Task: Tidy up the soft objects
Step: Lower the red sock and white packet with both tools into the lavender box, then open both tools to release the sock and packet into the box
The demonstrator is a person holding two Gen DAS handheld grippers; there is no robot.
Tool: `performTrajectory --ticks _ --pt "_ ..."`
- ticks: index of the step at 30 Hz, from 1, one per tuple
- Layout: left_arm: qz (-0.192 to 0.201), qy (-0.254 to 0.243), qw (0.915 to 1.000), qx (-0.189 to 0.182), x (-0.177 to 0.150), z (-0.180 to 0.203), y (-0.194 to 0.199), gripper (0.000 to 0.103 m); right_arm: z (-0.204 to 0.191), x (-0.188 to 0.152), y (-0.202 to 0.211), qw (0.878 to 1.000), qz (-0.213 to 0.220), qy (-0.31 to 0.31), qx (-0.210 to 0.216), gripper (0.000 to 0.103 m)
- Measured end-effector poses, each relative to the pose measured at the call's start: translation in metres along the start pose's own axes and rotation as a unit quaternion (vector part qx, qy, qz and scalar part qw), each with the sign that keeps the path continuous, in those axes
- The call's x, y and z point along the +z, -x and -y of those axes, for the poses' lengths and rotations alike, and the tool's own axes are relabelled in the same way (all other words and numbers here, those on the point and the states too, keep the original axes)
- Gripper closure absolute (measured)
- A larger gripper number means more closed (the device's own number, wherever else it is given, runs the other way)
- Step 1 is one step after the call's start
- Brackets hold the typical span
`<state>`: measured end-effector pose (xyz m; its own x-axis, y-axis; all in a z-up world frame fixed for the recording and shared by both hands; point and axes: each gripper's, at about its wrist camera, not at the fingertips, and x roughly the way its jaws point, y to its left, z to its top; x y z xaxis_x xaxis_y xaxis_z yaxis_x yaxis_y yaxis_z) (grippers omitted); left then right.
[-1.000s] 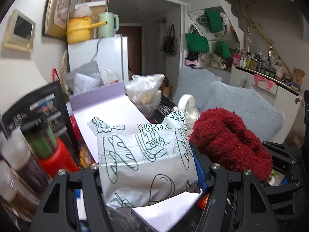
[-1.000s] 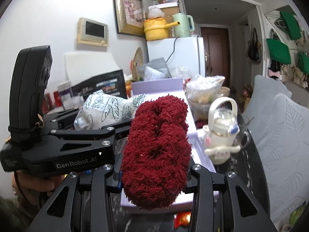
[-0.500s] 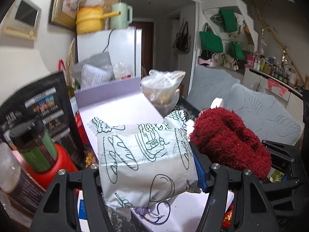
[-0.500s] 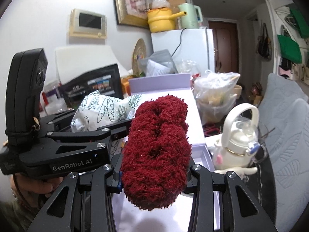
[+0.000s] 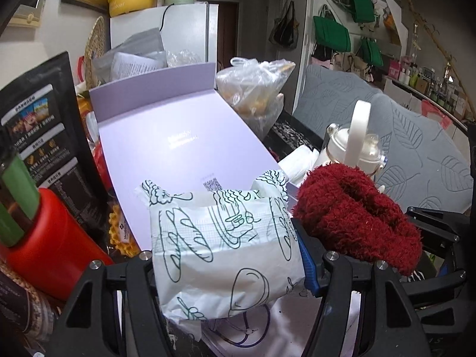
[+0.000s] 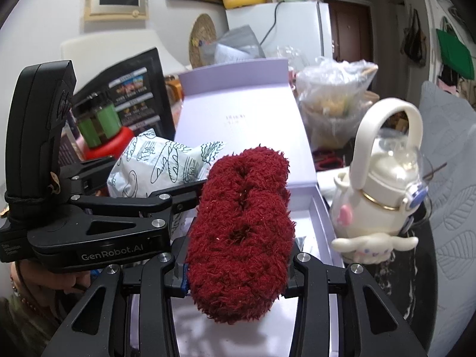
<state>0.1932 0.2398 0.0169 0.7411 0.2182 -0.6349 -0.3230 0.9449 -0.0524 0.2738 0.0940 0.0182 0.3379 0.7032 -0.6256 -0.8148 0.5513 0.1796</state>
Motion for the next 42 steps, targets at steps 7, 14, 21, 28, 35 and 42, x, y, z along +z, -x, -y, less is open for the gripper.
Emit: performTrajectory --ticks 7,14,21,28,35,42 --pt "-0.031 0.004 0.9995 0.006 -0.007 -0.003 -0.025 0.038 0.014 -0.006 -0.020 0.999 -0.043 -0.023 -0.014 0.062" --pt "-0.072 0.003 0.9969 0.030 -0.015 -0.008 -0.046 0.038 0.023 -0.009 -0.033 0.996 -0.067 -0.039 -0.032 0.061" --pt "-0.118 0.008 0.9925 0.028 -0.025 -0.012 -0.068 0.038 0.027 -0.011 -0.043 0.995 -0.080 -0.047 -0.039 0.061" --pt "-0.148 0.015 0.9885 0.028 -0.031 -0.014 -0.082 0.038 0.031 -0.013 -0.047 0.994 -0.089 -0.051 -0.045 0.061" --pt "-0.157 0.019 0.9867 0.037 -0.030 -0.016 -0.090 0.038 0.030 -0.015 -0.053 0.993 -0.097 -0.050 -0.048 0.056" --pt "-0.175 0.019 0.9833 0.046 -0.029 -0.014 -0.096 0.034 0.029 -0.017 -0.059 0.991 -0.113 -0.047 -0.063 0.045"
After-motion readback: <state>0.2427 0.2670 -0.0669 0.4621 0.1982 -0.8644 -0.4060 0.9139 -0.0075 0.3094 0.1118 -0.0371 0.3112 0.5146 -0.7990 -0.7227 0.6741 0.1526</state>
